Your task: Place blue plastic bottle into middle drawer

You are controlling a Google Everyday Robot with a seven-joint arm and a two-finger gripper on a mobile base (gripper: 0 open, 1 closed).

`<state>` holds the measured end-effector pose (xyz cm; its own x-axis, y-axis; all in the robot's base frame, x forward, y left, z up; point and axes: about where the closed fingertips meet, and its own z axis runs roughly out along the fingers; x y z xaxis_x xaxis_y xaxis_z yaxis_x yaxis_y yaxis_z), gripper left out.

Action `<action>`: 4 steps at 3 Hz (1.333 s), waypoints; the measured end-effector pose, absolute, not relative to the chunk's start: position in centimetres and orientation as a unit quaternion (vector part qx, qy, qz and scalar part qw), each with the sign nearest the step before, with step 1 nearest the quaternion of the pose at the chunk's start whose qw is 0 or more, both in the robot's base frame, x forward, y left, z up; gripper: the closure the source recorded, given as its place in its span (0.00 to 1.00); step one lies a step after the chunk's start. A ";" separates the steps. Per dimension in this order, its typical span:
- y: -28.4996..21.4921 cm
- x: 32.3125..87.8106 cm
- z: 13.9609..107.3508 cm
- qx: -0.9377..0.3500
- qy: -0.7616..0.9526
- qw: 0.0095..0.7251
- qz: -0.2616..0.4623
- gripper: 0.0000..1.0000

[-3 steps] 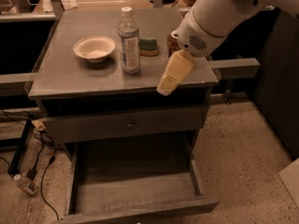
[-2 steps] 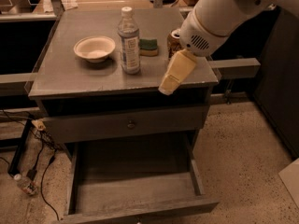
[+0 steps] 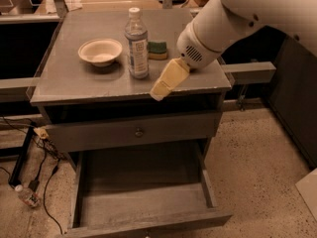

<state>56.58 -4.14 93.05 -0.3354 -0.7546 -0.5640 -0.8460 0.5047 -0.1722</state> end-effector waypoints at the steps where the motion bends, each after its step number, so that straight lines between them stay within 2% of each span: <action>1: -2.6 58.7 93.0 -0.474 0.815 0.323 0.084 0.00; 4: -0.4 63.1 92.5 -0.466 0.810 0.344 0.091 0.00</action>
Offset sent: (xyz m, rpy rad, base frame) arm 0.0615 0.0369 0.0024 0.1028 -0.0620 -0.0551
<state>63.08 -0.41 92.50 -0.3287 -0.6928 -0.6418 -0.8175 0.5490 -0.1739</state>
